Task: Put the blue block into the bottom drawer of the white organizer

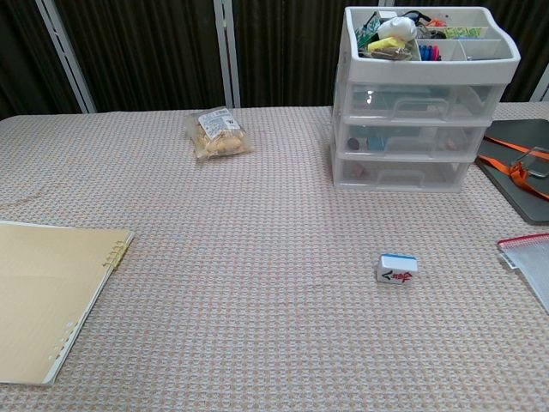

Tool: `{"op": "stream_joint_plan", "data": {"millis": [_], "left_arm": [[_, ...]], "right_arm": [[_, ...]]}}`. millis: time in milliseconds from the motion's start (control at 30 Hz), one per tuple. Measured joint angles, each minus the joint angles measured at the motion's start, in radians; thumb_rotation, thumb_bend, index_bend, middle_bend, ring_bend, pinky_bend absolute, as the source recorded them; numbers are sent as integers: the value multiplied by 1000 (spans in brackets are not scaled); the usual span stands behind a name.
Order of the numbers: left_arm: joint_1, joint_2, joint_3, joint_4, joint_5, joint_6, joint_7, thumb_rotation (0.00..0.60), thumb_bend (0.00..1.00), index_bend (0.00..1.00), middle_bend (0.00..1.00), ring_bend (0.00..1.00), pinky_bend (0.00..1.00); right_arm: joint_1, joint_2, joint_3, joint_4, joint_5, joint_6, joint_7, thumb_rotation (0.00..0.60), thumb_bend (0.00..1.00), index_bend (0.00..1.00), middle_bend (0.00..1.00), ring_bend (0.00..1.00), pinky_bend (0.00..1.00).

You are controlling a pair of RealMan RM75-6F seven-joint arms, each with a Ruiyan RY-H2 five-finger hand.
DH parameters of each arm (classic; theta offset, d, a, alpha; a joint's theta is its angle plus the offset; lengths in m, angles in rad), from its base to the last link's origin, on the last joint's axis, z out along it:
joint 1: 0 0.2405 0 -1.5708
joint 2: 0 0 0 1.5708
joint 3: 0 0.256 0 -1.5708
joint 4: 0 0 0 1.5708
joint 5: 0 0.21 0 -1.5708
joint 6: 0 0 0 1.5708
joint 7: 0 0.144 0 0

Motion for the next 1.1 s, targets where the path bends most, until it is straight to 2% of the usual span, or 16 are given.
{"op": "stream_joint_plan", "data": {"millis": [300, 333, 400, 500, 533, 633, 867, 1000, 1100], "left_arm": [[0, 3, 2, -1, -2, -3, -6, 600, 130, 80, 0, 0, 0], [1, 4, 2, -5, -2, -3, -5, 600, 130, 81, 0, 0, 0], [1, 4, 2, -8, 3, 1, -3, 600, 130, 79, 0, 0, 0], [3, 3, 2, -6, 10, 12, -3, 600, 132, 74, 0, 0, 0], [4, 1, 0, -5, 9, 16, -5, 600, 133, 73, 0, 0, 0], [4, -1, -4, -2, 5, 17, -11, 600, 133, 73, 0, 0, 0], [3, -1, -5, 3, 11, 21, -25, 600, 136, 73, 0, 0, 0], [3, 0, -5, 6, 13, 22, -34, 600, 135, 72, 0, 0, 0], [2, 2, -5, 5, 12, 19, -40, 600, 134, 71, 0, 0, 0]], "right_arm": [[1, 5, -1, -30, 8, -10, 1, 600, 94, 65, 2, 1, 91], [1, 7, -2, -34, 9, -11, 6, 600, 94, 68, 27, 31, 116], [1, 11, -2, -46, 11, -14, 18, 600, 95, 76, 136, 167, 260], [2, 15, 4, -74, 26, -21, 50, 600, 100, 81, 363, 427, 498], [4, 17, 7, -87, 34, -25, 62, 600, 107, 81, 444, 504, 551], [15, 28, 17, -143, 75, -65, 111, 600, 158, 83, 576, 620, 638], [95, 81, 90, -359, 280, -241, 191, 600, 372, 95, 686, 724, 705], [158, 82, 146, -460, 429, -321, 204, 600, 428, 97, 702, 738, 714], [206, 65, 178, -498, 540, -372, 203, 600, 443, 97, 708, 748, 714]]}}
